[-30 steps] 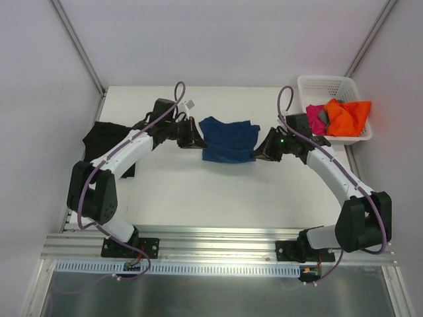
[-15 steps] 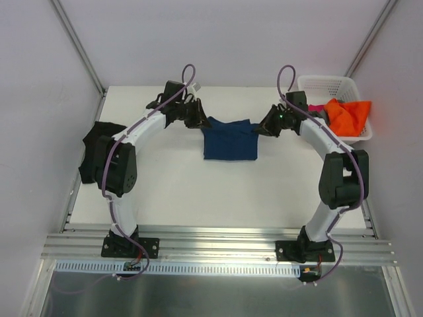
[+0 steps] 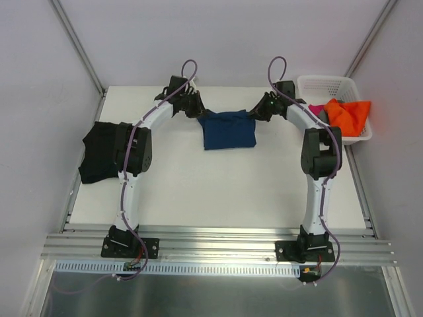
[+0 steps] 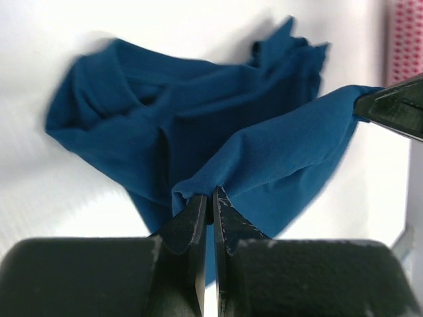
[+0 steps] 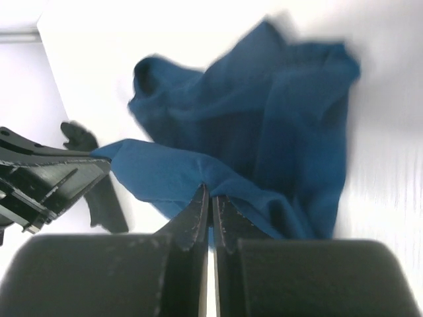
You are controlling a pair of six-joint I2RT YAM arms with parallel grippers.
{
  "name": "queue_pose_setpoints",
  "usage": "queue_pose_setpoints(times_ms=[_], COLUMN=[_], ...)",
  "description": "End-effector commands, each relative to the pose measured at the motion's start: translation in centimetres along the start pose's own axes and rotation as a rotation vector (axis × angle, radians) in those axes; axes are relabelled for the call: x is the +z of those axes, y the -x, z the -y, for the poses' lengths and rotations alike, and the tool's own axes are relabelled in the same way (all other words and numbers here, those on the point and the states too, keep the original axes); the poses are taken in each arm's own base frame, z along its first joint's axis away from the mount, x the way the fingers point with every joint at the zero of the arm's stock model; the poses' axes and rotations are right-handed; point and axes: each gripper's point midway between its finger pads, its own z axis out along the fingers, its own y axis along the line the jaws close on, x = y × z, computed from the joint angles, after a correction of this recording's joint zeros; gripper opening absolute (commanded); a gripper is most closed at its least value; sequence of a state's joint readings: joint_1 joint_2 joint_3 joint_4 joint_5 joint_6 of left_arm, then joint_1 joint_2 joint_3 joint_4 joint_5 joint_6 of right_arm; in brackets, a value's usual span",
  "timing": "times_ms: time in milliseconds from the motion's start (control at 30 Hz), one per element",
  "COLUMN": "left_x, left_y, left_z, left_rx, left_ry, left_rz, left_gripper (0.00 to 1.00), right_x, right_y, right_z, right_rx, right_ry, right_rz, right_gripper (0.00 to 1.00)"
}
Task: Fold and stack the t-shirts
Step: Fold the tshirt
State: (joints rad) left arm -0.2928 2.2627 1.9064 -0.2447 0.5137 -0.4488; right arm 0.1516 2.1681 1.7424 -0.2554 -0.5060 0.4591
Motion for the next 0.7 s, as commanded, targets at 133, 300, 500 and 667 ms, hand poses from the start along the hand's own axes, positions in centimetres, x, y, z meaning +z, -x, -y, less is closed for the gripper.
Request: queue_pose_setpoints(times_ms=[133,300,500,667], left_x=[2.2,3.0,1.1,-2.0], left_y=[4.1,5.6,6.8,6.7], left_z=[-2.5,-4.6,-3.1,-1.5], left_rx=[0.055,0.063,0.108,0.128], left_ry=[0.051,0.14,0.141,0.164], left_rz=[0.114,0.179,0.21,0.22], left_gripper=[0.0,0.83,0.99,0.99], right_x=[3.7,5.1,3.3,-0.7], right_y=[5.6,7.7,8.5,8.6], right_z=[-0.6,0.2,-1.9,-5.5], right_rx=[-0.037,-0.059,-0.143,-0.185], right_ry=[0.055,0.014,0.048,0.096], right_rz=[0.112,0.18,0.22,0.255], right_gripper=[0.0,0.53,0.9,0.91])
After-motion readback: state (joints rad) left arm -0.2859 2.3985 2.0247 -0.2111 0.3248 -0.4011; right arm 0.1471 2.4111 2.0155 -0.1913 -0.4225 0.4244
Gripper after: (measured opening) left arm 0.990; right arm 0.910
